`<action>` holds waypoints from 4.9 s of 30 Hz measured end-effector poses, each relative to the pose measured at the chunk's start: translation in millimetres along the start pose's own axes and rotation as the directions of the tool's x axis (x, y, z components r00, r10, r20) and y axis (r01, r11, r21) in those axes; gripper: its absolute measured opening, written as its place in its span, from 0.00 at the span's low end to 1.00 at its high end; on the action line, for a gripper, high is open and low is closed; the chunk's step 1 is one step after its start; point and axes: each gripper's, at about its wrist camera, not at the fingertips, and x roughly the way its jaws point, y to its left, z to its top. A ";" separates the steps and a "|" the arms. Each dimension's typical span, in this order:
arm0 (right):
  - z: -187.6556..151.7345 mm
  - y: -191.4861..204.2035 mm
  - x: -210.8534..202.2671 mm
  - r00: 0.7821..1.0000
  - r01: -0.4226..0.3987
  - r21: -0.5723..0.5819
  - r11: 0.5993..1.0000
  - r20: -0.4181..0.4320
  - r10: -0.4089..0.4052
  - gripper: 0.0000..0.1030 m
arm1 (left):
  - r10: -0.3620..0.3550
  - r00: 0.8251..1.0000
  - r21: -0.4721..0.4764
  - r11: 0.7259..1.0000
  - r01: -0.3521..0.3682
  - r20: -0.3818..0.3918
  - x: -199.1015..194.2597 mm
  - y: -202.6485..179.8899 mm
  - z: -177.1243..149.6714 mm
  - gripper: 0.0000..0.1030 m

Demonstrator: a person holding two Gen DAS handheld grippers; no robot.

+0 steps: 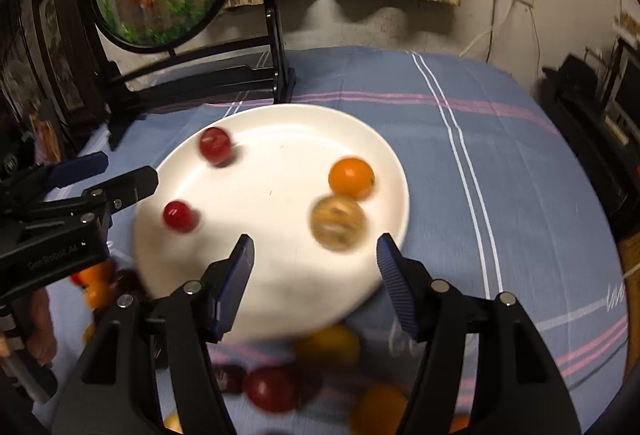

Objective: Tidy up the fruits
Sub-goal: 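Carry the plum and speckled fruit onto the plate and open both tools, then grasp a pale yellow fruit with the left tool while the right tool grasps a beige fruit, then place both pale fruits on the white plate and open both tools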

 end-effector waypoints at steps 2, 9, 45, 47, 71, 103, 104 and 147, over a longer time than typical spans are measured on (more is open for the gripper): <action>-10.9 -7.3 -13.8 1.000 -0.030 0.031 0.999 0.004 0.029 0.62 | -0.015 1.000 0.005 1.000 0.015 0.006 -10.8 -0.6 -7.6 0.77; -55.1 -19.7 -59.7 0.999 -0.024 0.050 0.998 0.034 0.023 0.62 | -0.033 0.999 -0.019 0.999 0.033 0.013 -51.8 0.1 -56.3 0.82; -146.0 23.5 -79.3 0.996 -0.047 -0.098 0.994 0.070 0.054 0.62 | -0.014 0.997 0.036 0.999 0.017 -0.077 -58.2 4.6 -163.1 0.85; -146.0 22.7 -79.1 0.996 -0.046 -0.093 0.995 0.069 0.052 0.62 | -0.025 0.994 -0.006 1.000 0.025 -0.103 -51.5 12.4 -163.5 0.85; -150.4 20.1 -75.5 0.997 -0.069 -0.074 0.995 0.037 0.071 0.62 | 0.031 0.991 -0.006 0.999 -0.032 -0.131 -28.2 20.2 -155.6 0.37; -133.8 21.9 -37.3 0.993 -0.101 -0.078 0.992 -0.071 0.095 0.40 | -0.095 0.993 -0.046 0.995 0.092 -0.068 -54.4 25.7 -156.4 0.37; -133.5 22.8 -39.0 0.992 -0.108 -0.082 0.991 -0.069 0.103 0.40 | -0.094 0.993 -0.048 0.995 0.090 -0.070 -54.2 26.3 -156.6 0.37; 1.4 54.8 48.9 0.999 -0.028 -0.165 0.986 -0.042 0.021 0.40 | -0.065 0.987 -0.117 0.992 0.048 -0.146 65.3 7.4 3.1 0.38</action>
